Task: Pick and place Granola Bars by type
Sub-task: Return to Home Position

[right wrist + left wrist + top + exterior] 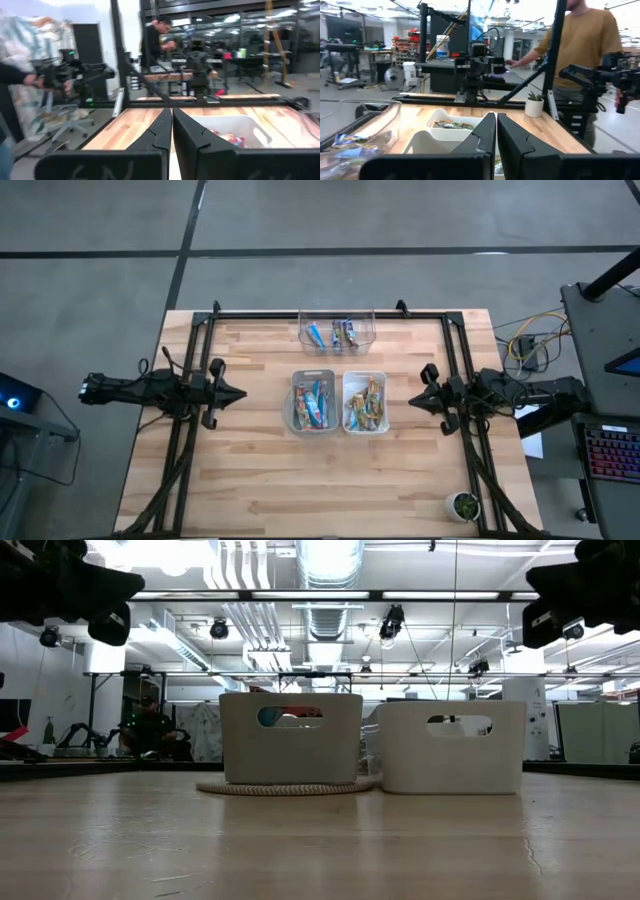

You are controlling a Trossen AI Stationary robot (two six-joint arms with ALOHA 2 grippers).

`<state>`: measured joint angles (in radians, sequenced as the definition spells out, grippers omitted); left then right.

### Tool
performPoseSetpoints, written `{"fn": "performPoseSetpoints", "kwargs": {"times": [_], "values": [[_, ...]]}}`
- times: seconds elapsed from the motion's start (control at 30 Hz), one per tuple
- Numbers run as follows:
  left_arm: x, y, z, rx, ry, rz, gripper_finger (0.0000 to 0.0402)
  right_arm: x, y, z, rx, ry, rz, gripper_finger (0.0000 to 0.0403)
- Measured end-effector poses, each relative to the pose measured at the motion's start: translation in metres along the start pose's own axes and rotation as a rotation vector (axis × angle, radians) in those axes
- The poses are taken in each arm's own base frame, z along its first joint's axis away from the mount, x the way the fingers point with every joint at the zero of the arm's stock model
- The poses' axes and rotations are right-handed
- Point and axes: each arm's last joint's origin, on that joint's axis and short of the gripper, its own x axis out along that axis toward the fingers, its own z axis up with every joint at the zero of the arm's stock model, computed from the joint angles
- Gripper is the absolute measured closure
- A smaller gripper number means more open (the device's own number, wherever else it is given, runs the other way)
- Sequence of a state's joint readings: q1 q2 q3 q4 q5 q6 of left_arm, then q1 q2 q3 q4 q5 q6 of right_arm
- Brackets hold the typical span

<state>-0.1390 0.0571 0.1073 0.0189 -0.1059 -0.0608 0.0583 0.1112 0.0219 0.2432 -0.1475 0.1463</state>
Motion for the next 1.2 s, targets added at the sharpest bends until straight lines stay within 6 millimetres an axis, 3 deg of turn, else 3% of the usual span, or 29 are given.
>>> {"fn": "performPoseSetpoints", "kwargs": {"times": [0.67,1.2], "values": [[0.001,0.000,-0.028,-0.009,0.039,-0.038,0.0401,0.000,0.000,-0.008,-0.014,0.056,0.030,0.0394],[0.001,0.000,-0.029,-0.044,0.044,-0.040,0.0401,0.000,-0.001,-0.011,0.013,0.084,0.025,0.0394]]}}
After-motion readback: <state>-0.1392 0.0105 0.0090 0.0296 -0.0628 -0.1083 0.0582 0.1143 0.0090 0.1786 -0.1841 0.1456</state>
